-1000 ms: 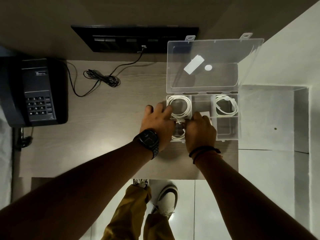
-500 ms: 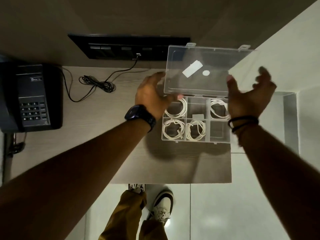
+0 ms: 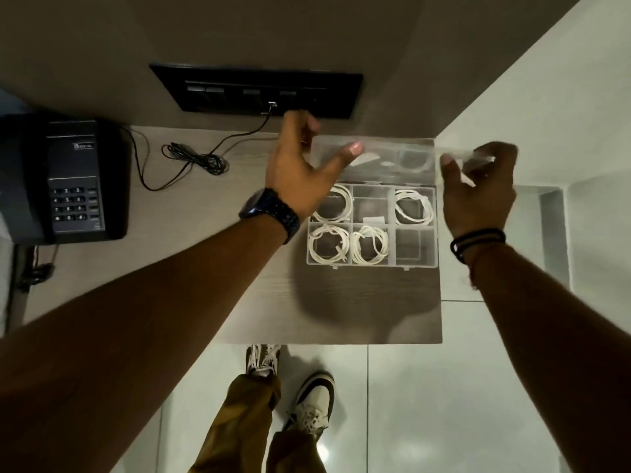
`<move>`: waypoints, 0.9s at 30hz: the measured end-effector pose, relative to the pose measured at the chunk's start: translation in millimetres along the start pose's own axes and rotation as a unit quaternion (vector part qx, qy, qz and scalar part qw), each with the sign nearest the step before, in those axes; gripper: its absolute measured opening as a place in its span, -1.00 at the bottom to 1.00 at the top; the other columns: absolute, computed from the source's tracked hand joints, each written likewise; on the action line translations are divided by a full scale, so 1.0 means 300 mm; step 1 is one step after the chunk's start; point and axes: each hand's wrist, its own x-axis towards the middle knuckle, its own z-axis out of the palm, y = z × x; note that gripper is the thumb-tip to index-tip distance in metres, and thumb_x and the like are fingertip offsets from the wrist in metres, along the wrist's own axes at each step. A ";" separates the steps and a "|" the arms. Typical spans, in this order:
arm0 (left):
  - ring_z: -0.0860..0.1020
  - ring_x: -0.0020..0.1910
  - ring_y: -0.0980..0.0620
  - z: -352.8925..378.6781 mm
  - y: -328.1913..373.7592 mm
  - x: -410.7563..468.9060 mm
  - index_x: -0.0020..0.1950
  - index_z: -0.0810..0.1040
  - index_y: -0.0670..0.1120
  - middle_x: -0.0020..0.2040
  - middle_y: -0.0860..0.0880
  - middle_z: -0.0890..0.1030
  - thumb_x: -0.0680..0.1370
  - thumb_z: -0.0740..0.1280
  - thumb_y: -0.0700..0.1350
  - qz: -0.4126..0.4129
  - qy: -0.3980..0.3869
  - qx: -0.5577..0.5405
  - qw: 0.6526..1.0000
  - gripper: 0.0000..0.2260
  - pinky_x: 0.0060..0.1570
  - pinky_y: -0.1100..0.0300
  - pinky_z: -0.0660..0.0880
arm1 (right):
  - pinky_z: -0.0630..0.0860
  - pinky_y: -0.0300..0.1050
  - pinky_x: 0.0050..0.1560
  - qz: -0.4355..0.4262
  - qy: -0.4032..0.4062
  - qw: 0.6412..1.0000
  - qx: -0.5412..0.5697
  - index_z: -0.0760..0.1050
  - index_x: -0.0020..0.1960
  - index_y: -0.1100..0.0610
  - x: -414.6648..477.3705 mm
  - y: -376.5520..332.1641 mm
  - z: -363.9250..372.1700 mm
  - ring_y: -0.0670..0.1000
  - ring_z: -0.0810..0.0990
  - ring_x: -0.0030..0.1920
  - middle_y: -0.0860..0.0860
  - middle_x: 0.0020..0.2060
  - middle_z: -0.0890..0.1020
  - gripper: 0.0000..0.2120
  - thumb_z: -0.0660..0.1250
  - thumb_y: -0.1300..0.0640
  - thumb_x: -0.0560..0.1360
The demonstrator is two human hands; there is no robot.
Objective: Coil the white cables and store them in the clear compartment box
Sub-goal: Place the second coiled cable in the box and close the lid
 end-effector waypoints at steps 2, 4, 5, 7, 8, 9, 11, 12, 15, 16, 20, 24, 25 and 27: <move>0.51 -0.03 0.03 -0.010 -0.019 -0.059 0.05 0.43 0.01 -0.02 0.03 0.53 0.39 0.32 0.29 0.098 -0.033 0.090 0.991 -0.58 -0.10 0.13 0.49 | 0.48 -0.14 -0.03 -0.072 -0.045 0.994 -0.070 0.45 0.02 0.13 -0.068 0.040 -0.023 0.08 0.57 -0.05 0.09 -0.08 0.58 -0.76 0.35 0.04 0.43; 0.52 0.09 -0.05 -0.018 -0.062 -0.122 0.16 0.52 -0.04 0.10 -0.07 0.58 0.46 0.24 0.27 0.191 -0.106 0.208 0.954 -0.54 0.06 -0.01 0.50 | 0.44 -0.16 0.08 -0.143 -0.096 0.973 -0.155 0.51 0.11 0.18 -0.134 0.089 -0.056 0.16 0.56 0.08 0.20 0.08 0.59 -0.70 0.35 0.09 0.42; 0.50 0.19 -0.07 -0.025 -0.091 -0.151 0.25 0.50 -0.04 0.20 -0.09 0.57 0.49 0.19 0.27 0.218 -0.156 0.265 0.926 -0.50 0.15 -0.06 0.47 | 0.43 -0.09 0.16 -0.175 -0.125 0.956 -0.201 0.52 0.17 0.20 -0.161 0.116 -0.074 0.21 0.53 0.16 0.25 0.16 0.56 -0.62 0.35 0.08 0.40; 0.28 0.44 -0.10 -0.039 -0.157 -0.211 0.45 0.28 0.00 0.45 -0.10 0.34 0.50 0.03 0.33 0.214 -0.271 0.384 0.856 -0.37 0.39 -0.10 0.27 | 0.34 0.16 0.31 -0.233 -0.213 0.899 -0.304 0.47 0.28 0.21 -0.213 0.173 -0.102 0.28 0.40 0.34 0.29 0.30 0.47 -0.44 0.33 -0.02 0.35; 0.11 0.51 -0.09 -0.046 -0.193 -0.238 0.51 0.12 0.01 0.54 -0.09 0.16 0.48 -0.09 0.36 0.194 -0.323 0.432 0.820 -0.31 0.47 -0.07 0.11 | 0.25 0.23 0.36 -0.248 -0.274 0.860 -0.352 0.41 0.35 0.19 -0.238 0.201 -0.105 0.28 0.30 0.42 0.27 0.37 0.40 -0.35 0.30 -0.11 0.34; -0.03 0.54 -0.08 -0.050 -0.228 -0.263 0.53 -0.02 0.01 0.57 -0.08 0.01 0.45 -0.18 0.38 0.175 -0.358 0.462 0.792 -0.26 0.50 -0.03 -0.02 | 0.15 0.24 0.41 -0.249 -0.328 0.824 -0.389 0.33 0.41 0.15 -0.266 0.224 -0.101 0.25 0.21 0.47 0.23 0.43 0.32 -0.27 0.25 -0.19 0.34; -0.15 0.54 -0.07 -0.047 -0.278 -0.295 0.53 -0.14 -0.01 0.57 -0.08 -0.13 0.45 -0.23 0.35 0.167 -0.369 0.485 0.775 -0.27 0.49 0.02 -0.14 | 0.00 0.18 0.46 -0.224 -0.366 0.801 -0.417 0.20 0.48 0.10 -0.314 0.252 -0.080 0.18 0.08 0.52 0.16 0.50 0.20 -0.23 0.17 -0.29 0.39; -0.15 0.54 -0.07 -0.044 -0.291 -0.299 0.53 -0.14 -0.01 0.57 -0.08 -0.12 0.47 -0.21 0.33 0.172 -0.358 0.491 0.775 -0.30 0.49 0.03 -0.15 | -0.02 0.16 0.47 -0.210 -0.354 0.815 -0.409 0.20 0.48 0.10 -0.328 0.261 -0.066 0.17 0.08 0.52 0.14 0.50 0.20 -0.27 0.18 -0.28 0.44; -0.10 0.54 -0.07 -0.032 -0.310 -0.286 0.53 -0.07 0.01 0.57 -0.07 -0.06 0.55 -0.08 0.26 0.185 -0.337 0.493 0.780 -0.39 0.48 0.05 -0.13 | 0.02 0.19 0.45 -0.231 -0.306 0.836 -0.392 0.33 0.41 0.17 -0.322 0.279 -0.040 0.23 0.18 0.48 0.21 0.44 0.32 -0.46 0.25 -0.08 0.52; -0.08 0.54 -0.07 -0.027 -0.313 -0.282 0.53 -0.04 0.02 0.57 -0.06 -0.04 0.57 -0.02 0.24 0.187 -0.333 0.491 0.783 -0.40 0.48 0.06 -0.12 | 0.05 0.21 0.44 -0.247 -0.299 0.834 -0.393 0.38 0.37 0.20 -0.310 0.284 -0.038 0.26 0.24 0.45 0.24 0.40 0.38 -0.51 0.27 -0.02 0.53; 0.04 0.53 -0.08 -0.011 -0.303 -0.278 0.51 0.11 0.02 0.55 -0.04 0.09 0.58 0.12 0.17 0.184 -0.310 0.479 0.800 -0.45 0.48 0.09 -0.06 | 0.12 0.31 0.37 -0.298 -0.274 0.816 -0.413 0.53 0.21 0.28 -0.284 0.279 -0.029 0.31 0.45 0.30 0.29 0.21 0.56 -0.60 0.39 0.09 0.46; 0.10 0.52 -0.11 -0.011 -0.285 -0.255 0.51 0.13 0.00 0.55 -0.05 0.13 0.58 0.14 0.15 0.188 -0.315 0.494 0.788 -0.46 0.47 0.03 0.07 | 0.36 0.39 0.24 -0.355 -0.229 0.783 -0.456 0.60 0.09 0.32 -0.278 0.279 -0.011 0.27 0.60 0.13 0.30 0.05 0.65 -0.65 0.46 0.12 0.39; 0.08 0.52 -0.11 -0.005 -0.278 -0.246 0.51 0.09 0.00 0.55 -0.06 0.11 0.58 0.13 0.14 0.187 -0.325 0.506 0.777 -0.46 0.46 0.03 0.08 | 0.43 0.37 0.20 -0.369 -0.215 0.778 -0.460 0.60 0.07 0.32 -0.277 0.282 -0.009 0.26 0.62 0.10 0.30 0.03 0.66 -0.67 0.46 0.13 0.40; 0.05 0.53 -0.13 0.015 -0.264 -0.223 0.52 0.03 -0.02 0.56 -0.08 0.05 0.60 0.12 0.07 0.180 -0.335 0.530 0.757 -0.47 0.44 -0.01 0.14 | 0.50 0.32 0.14 -0.378 -0.201 0.778 -0.460 0.60 0.06 0.34 -0.266 0.287 0.000 0.26 0.64 0.07 0.30 0.00 0.67 -0.68 0.45 0.14 0.42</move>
